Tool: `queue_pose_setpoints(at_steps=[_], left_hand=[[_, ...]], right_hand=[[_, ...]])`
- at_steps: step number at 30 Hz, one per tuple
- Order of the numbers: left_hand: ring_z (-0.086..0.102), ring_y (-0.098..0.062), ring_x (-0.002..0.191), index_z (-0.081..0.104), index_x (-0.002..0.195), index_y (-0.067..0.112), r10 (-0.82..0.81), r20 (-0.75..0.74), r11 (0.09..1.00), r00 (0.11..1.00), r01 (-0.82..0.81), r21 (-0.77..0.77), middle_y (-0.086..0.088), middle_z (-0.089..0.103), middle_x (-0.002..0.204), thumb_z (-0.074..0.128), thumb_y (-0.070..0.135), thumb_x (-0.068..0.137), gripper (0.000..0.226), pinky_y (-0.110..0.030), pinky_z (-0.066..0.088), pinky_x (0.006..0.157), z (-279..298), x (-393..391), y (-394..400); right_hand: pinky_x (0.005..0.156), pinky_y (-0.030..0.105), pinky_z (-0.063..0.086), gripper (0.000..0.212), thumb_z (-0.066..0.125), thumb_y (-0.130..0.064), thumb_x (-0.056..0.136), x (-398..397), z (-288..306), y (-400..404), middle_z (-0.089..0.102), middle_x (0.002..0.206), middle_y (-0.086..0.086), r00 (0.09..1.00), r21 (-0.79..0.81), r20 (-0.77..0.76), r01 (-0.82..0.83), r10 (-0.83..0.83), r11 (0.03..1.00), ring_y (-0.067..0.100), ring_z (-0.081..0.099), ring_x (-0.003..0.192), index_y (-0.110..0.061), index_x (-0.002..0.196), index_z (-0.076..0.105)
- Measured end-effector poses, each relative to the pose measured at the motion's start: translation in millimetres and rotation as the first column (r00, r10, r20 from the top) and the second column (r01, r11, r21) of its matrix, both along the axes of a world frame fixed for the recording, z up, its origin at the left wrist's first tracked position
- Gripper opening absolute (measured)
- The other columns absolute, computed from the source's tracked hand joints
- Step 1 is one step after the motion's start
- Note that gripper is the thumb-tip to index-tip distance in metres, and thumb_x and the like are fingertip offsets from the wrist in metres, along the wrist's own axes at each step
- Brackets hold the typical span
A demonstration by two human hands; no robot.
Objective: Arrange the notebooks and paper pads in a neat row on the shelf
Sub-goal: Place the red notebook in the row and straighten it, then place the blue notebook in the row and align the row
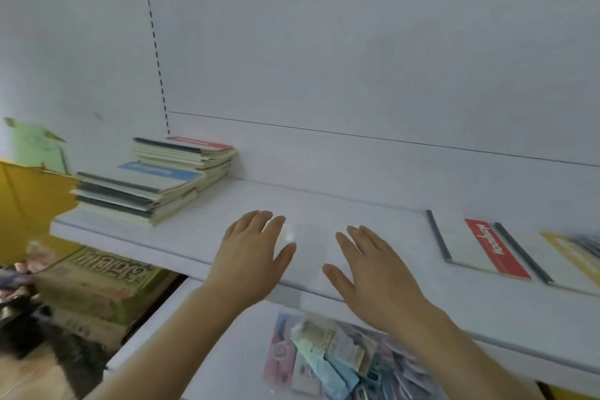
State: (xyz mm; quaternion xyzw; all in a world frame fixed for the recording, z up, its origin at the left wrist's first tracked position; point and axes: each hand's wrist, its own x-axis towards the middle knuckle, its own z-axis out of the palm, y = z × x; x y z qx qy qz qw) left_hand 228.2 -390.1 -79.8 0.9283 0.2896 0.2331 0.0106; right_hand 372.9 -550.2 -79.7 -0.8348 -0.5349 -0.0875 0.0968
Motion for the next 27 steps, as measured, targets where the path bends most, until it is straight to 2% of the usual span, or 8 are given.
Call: queue_pose_setpoints(at_steps=[3,7,12,16,22,25,27], left_hand=[[0.03,-0.019,0.144,0.037,0.149,0.024,0.059,0.012,0.998,0.998,-0.058,-0.018,0.002,0.039,0.154,0.037,0.053,0.1,0.057,-0.036,0.026,0.117,-1,-61,34],[0.035,-0.019,0.14,0.04,0.147,0.024,0.139,0.03,0.99,0.99,-0.138,-0.033,0.002,0.043,0.151,0.039,0.054,0.099,0.056,-0.038,0.03,0.115,-2,-128,81],[0.034,-0.018,0.141,0.04,0.147,0.025,0.238,0.07,0.971,0.969,-0.235,-0.052,0.006,0.042,0.151,0.037,0.053,0.1,0.055,-0.037,0.031,0.114,-2,-180,146],[0.03,-0.017,0.144,0.035,0.151,0.024,0.27,0.071,0.963,0.96,-0.267,-0.041,0.005,0.039,0.154,0.036,0.053,0.101,0.057,-0.035,0.027,0.116,-3,-198,199],[0.025,-0.017,0.146,0.034,0.151,0.024,0.256,0.056,0.966,0.965,-0.257,0.01,0.005,0.037,0.154,0.036,0.053,0.101,0.058,-0.035,0.023,0.118,8,-197,273],[0.023,-0.02,0.147,0.035,0.151,0.023,0.23,0.078,0.973,0.97,-0.232,0.02,0.001,0.036,0.156,0.037,0.054,0.1,0.059,-0.039,0.024,0.119,7,-189,306],[0.023,-0.024,0.148,0.037,0.15,0.023,0.201,0.047,0.978,0.978,-0.203,0.04,-0.002,0.036,0.156,0.032,0.055,0.101,0.059,-0.042,0.023,0.119,2,-184,326]], right_hand=[[0.121,0.034,0.006,0.074,0.014,-0.063,0.092,-52,-4,44,0.011,0.161,0.002,0.997,0.011,-0.009,-0.071,0.071,0.997,0.02,0.005,0.148,-0.02,0.153,0.016],[0.119,0.034,0.011,0.084,0.002,-0.067,0.086,-106,-7,107,0.019,0.16,0.004,0.988,0.029,0.027,-0.155,0.154,0.988,0.022,0.011,0.148,-0.019,0.152,0.022],[0.12,0.032,0.01,0.072,0.015,-0.061,0.094,-149,1,185,0.018,0.16,0.001,0.972,0.061,0.03,-0.236,0.235,0.97,0.019,0.01,0.147,-0.02,0.152,0.02],[0.119,0.033,0.017,0.073,0.014,-0.063,0.094,-162,1,252,0.026,0.157,0.002,0.962,0.112,0.051,-0.273,0.269,0.956,0.019,0.018,0.145,-0.018,0.151,0.025],[0.115,0.042,0.028,0.076,0.013,-0.061,0.091,-161,9,340,0.038,0.15,0.007,0.962,0.177,0.076,-0.271,0.262,0.946,0.026,0.028,0.141,-0.013,0.144,0.038],[0.111,0.039,0.032,0.069,0.017,-0.06,0.094,-158,15,367,0.046,0.141,0.004,0.969,0.162,0.105,-0.24,0.225,0.957,0.024,0.036,0.134,-0.015,0.139,0.044],[0.1,0.033,0.04,0.053,0.024,-0.055,0.097,-158,15,375,0.056,0.123,-0.003,0.971,0.123,0.104,-0.228,0.216,0.966,0.019,0.047,0.119,-0.021,0.124,0.054]])
